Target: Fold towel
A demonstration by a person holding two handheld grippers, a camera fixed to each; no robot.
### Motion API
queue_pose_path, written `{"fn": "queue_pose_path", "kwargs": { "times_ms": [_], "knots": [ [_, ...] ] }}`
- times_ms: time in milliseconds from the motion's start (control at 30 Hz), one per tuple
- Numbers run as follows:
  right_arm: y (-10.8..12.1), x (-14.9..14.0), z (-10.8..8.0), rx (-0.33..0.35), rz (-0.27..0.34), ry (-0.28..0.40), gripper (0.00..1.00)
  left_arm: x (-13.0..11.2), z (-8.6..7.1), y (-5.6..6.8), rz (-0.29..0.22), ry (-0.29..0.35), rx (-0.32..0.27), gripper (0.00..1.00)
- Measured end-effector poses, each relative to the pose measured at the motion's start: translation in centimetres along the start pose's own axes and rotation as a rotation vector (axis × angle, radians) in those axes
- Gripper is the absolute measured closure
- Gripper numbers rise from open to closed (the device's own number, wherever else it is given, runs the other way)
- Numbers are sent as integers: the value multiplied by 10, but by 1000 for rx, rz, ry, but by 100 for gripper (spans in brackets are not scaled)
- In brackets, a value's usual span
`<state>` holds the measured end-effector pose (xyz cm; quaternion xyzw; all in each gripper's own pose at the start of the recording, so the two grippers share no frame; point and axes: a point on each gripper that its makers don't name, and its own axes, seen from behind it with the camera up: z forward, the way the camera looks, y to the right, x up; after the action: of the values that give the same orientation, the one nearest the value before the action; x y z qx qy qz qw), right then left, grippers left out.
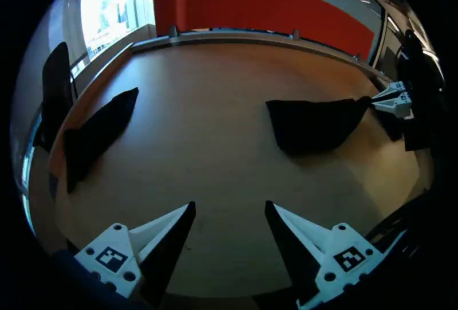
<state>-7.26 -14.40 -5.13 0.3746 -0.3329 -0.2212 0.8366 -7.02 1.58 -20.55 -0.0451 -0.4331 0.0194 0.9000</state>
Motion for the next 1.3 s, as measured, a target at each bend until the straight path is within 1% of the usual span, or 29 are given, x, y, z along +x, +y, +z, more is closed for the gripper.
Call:
{"fn": "queue_pose_path", "kwargs": {
  "times_ms": [200,367,667,1000,1300],
  "knots": [
    [-3,39,-3,9,-69,52,94,0,1,2,-5,1,-5,10],
    [-6,54,-1,19,-122,56,94,3,2,5,-7,5,-10,10],
    [-14,75,6,52,-185,63,94,4,-1,5,-19,10,-11,10],
    [-36,93,27,121,-270,54,94,3,-8,7,-49,14,-9,10],
    [-74,105,54,215,-345,34,94,5,-21,7,-70,28,-2,11]
  ]
}}
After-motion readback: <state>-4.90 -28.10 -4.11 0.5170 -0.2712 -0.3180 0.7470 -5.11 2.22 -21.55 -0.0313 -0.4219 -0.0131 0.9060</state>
